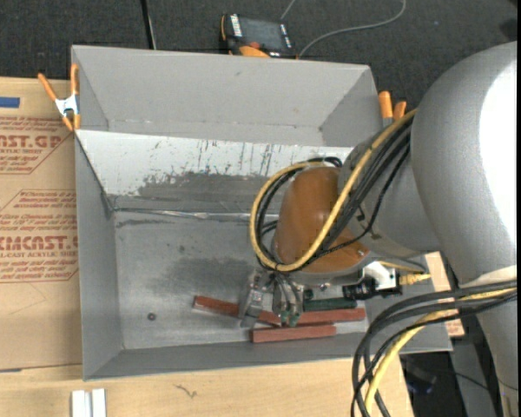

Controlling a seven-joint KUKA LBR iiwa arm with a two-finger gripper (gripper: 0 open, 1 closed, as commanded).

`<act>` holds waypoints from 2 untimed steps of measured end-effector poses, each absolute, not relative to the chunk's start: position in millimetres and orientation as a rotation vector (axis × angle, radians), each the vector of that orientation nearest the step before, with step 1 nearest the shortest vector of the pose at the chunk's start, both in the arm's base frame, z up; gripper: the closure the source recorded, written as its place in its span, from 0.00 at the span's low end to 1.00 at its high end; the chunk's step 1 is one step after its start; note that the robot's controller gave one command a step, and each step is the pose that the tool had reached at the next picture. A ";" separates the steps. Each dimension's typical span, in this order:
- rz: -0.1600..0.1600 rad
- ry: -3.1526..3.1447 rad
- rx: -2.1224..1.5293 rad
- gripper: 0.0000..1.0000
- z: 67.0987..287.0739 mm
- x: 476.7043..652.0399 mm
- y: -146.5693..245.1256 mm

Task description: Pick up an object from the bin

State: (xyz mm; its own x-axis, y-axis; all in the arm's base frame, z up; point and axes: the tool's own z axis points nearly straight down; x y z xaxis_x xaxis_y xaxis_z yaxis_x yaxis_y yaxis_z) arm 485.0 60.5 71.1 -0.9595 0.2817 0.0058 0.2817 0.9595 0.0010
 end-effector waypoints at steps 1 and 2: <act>-0.002 -3.111 -0.450 0.00 70.1 486.1 59.7; -0.004 -3.108 -0.446 1.00 71.4 485.8 60.6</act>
Offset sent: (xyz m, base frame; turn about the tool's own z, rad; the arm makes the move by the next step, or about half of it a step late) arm 0.0000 0.0000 0.0000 0.0000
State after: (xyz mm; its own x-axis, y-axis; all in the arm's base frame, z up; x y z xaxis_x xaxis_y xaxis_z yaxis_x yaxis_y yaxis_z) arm 485.8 60.6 71.4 -0.9596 0.2815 0.0024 0.2815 0.9596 0.0023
